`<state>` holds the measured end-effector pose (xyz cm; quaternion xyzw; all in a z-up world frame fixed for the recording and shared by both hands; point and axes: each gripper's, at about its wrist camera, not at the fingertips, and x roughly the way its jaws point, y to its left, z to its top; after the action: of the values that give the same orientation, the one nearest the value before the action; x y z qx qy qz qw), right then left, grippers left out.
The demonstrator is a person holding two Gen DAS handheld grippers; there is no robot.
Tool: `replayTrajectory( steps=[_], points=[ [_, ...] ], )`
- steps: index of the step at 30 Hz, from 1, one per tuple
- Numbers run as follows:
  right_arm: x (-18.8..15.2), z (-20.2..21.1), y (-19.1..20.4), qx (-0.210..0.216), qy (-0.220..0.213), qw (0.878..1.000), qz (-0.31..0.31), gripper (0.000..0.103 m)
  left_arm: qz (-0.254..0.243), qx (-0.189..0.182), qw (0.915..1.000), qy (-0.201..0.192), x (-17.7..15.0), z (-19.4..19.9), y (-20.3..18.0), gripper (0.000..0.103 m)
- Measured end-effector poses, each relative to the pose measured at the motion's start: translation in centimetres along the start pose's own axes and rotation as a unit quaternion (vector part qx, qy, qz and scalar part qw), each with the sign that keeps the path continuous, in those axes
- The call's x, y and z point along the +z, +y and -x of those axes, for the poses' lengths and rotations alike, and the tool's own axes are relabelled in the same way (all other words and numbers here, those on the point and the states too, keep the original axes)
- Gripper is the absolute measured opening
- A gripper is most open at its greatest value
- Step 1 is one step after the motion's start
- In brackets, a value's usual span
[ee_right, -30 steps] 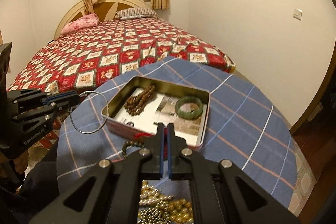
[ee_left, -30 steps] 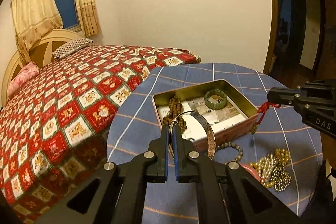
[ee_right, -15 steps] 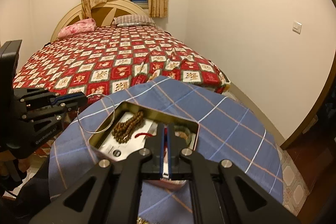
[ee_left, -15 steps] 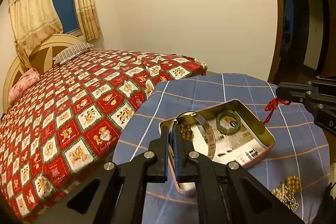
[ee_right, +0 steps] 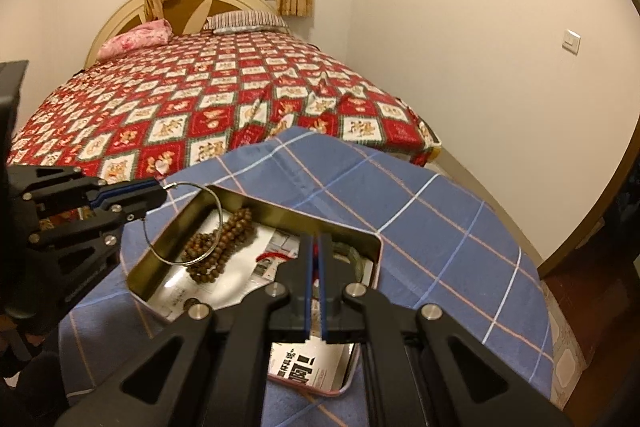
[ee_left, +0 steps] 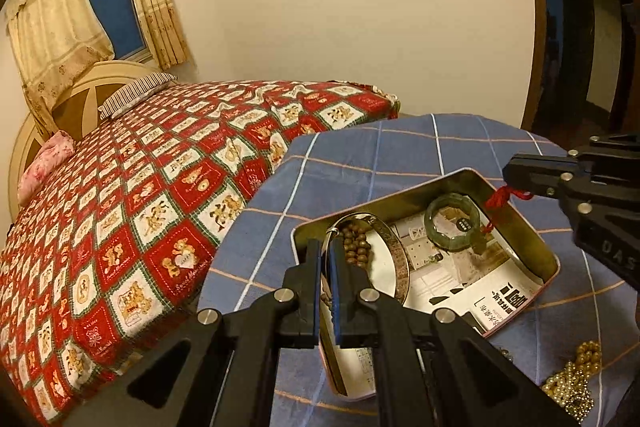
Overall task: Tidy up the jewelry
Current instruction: 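Lower both held items into the pink tin and open both tools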
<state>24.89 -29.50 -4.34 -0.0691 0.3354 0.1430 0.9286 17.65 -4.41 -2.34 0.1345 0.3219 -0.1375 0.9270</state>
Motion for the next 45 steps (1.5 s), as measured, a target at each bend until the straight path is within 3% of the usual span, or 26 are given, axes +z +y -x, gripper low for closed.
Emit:
replayTrajectory(
  steps=[18,45],
  points=[
    [-1.1,-2.9,-0.3,-0.009,0.03,0.999,0.009,0.003,-0.017,0.01,0.9992,0.035,-1.0,-3.4,-0.7,0.003],
    [-1.7,-3.4,-0.5,-0.022,0.037,0.999,0.008,0.007,-0.012,0.017,0.9994,0.027,-0.7,-2.8,-0.4,0.004]
  ],
)
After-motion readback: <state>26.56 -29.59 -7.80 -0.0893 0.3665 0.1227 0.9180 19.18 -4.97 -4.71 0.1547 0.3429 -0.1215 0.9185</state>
